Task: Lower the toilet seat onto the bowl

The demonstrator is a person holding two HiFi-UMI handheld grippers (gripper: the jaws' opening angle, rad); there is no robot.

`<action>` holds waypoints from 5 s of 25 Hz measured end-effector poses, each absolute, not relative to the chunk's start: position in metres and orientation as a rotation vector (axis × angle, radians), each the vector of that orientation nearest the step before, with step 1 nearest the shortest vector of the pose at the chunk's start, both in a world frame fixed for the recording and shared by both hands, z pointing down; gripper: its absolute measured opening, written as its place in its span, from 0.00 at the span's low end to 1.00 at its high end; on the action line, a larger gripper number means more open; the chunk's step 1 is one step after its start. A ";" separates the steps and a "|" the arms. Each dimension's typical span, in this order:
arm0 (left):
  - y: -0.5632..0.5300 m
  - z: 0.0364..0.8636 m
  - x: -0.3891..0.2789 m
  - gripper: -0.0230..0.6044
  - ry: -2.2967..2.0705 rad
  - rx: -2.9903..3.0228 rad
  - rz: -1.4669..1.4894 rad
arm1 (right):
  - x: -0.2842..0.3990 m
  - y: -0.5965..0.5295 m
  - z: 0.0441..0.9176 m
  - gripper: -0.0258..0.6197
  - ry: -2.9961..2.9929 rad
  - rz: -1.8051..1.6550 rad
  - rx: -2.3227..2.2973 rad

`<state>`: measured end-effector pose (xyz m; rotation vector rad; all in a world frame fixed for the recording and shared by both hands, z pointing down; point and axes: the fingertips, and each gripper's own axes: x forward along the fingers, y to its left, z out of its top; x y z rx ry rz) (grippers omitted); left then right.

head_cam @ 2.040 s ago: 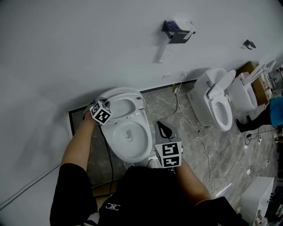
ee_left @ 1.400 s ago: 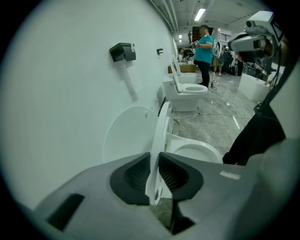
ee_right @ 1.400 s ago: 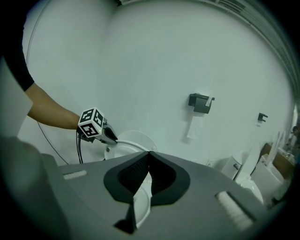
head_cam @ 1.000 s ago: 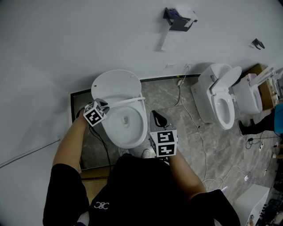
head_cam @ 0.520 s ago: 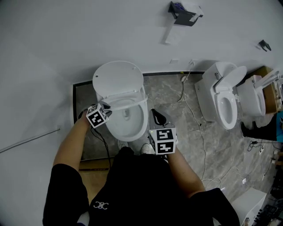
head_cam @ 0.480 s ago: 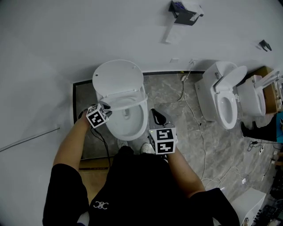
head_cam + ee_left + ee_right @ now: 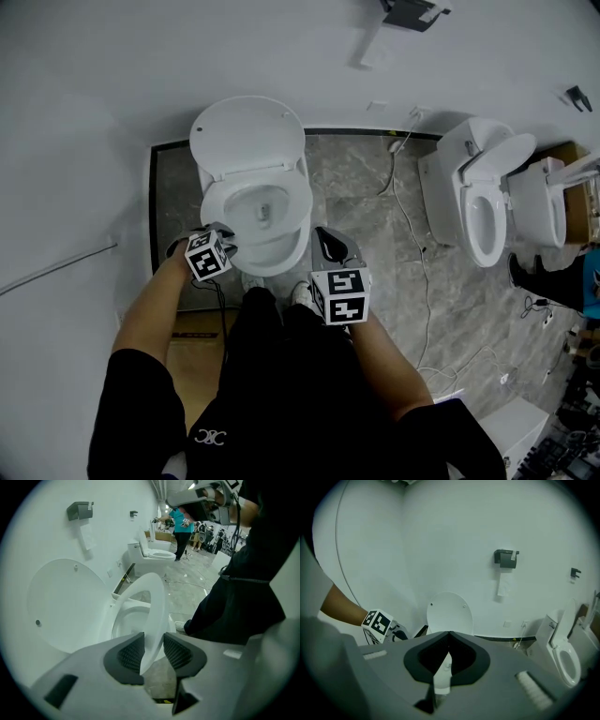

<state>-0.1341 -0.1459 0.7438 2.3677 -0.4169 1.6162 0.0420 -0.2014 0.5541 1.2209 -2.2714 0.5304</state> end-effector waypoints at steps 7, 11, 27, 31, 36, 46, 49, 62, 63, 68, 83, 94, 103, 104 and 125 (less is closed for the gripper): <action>-0.107 0.786 -0.122 0.27 -0.464 2.382 1.641 | 0.041 -0.190 0.584 0.05 -2.251 0.522 1.143; -0.088 0.816 -0.115 0.28 -0.456 2.360 1.665 | 0.043 -0.187 0.604 0.05 -2.228 0.562 1.151; -0.041 0.936 -0.107 0.29 -0.381 2.268 1.632 | 0.044 -0.184 0.700 0.05 -2.128 0.623 1.082; -0.034 0.965 -0.109 0.26 -0.417 2.239 1.613 | 0.041 -0.171 0.728 0.05 -2.103 0.639 1.044; -0.028 0.996 -0.120 0.09 -0.556 2.174 1.597 | 0.036 -0.156 0.756 0.05 -2.078 0.668 1.012; -0.030 1.033 -0.122 0.06 -0.650 2.085 1.547 | 0.036 -0.140 0.777 0.05 -2.046 0.691 1.018; -0.032 1.032 -0.124 0.05 -0.680 2.080 1.485 | 0.040 -0.135 0.780 0.05 -2.040 0.696 1.019; -0.081 0.884 -0.126 0.06 -1.319 1.712 0.715 | 0.028 -0.145 0.729 0.05 -2.135 0.646 1.028; -0.085 0.866 -0.126 0.06 -1.359 1.712 0.682 | 0.026 -0.146 0.720 0.05 -2.151 0.646 1.028; -0.108 0.763 -0.123 0.06 -1.521 1.772 0.554 | 0.014 -0.158 0.670 0.05 -2.253 0.615 1.035; -0.148 0.488 -0.143 0.06 -1.924 1.919 0.275 | -0.052 -0.181 0.494 0.05 -2.607 0.465 1.055; -0.166 0.384 -0.151 0.06 -2.035 2.048 0.209 | -0.075 -0.198 0.400 0.05 -2.755 0.452 1.047; -0.178 0.354 -0.145 0.06 -2.035 2.120 0.175 | -0.075 -0.214 0.358 0.05 -2.801 0.317 1.124; -0.178 0.353 -0.145 0.06 -2.030 2.128 0.176 | -0.075 -0.213 0.355 0.05 -2.804 0.308 1.132; -0.175 0.360 -0.159 0.06 -2.000 2.118 0.155 | -0.093 -0.213 0.359 0.05 -2.792 0.292 1.114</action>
